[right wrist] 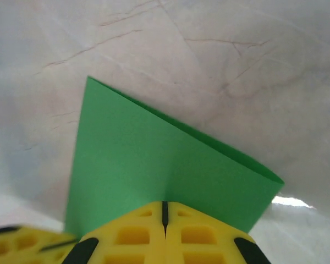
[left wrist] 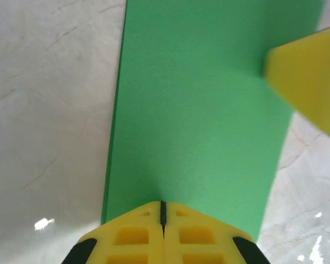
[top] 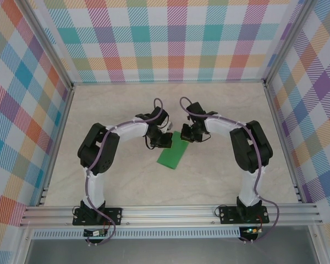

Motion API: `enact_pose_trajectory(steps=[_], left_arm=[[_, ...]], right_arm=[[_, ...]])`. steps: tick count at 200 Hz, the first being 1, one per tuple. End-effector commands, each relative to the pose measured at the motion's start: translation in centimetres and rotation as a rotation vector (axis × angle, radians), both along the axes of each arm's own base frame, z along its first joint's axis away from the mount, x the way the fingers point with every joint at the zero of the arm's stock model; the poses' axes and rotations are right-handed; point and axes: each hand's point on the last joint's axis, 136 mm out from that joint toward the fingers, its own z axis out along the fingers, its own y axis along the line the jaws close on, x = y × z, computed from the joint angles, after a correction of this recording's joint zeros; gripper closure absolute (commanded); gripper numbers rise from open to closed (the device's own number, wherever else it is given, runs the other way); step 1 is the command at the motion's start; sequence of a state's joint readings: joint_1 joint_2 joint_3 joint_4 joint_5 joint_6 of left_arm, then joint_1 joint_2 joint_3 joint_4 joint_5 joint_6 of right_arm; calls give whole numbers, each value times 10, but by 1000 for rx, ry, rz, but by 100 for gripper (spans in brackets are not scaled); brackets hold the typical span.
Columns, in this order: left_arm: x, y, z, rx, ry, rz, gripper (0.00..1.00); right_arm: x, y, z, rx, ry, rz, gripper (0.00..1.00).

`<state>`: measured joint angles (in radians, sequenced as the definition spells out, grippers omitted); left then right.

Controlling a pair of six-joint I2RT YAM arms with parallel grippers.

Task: Fold a paper plane with a square sheet of paper (pick it up from the middle)
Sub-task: Rotate the square sheet of paper at the center of the table.

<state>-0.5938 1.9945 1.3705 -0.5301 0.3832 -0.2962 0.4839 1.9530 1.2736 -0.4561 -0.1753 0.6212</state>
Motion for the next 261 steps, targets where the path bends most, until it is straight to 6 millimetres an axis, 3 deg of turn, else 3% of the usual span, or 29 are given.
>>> enact_pose_trajectory(steps=[1, 38, 89, 116, 138, 156, 196, 261], left_arm=[[-1, 5, 31, -40, -26, 72, 97], [-9, 13, 41, -73, -31, 191, 93], [-35, 8, 43, -99, -27, 287, 91], [-51, -7, 38, -134, -7, 325, 92], [-60, -22, 39, -174, -10, 353, 95], [-65, -31, 39, -195, -21, 385, 99], [-80, -48, 30, -256, -20, 464, 100], [-79, -64, 30, -324, -103, 595, 100]], right_arm=[[0, -7, -9, -40, 53, -31, 100], [-19, -38, -20, -174, 110, -122, 100], [-72, -81, -15, -253, 170, -308, 100], [-77, -69, 2, -109, 96, -288, 100], [-73, -42, 28, 89, -23, -173, 100], [-83, -17, 43, 260, -47, -63, 100], [-109, -14, 34, 366, -23, -48, 100], [-120, -19, 23, 389, -38, -59, 100]])
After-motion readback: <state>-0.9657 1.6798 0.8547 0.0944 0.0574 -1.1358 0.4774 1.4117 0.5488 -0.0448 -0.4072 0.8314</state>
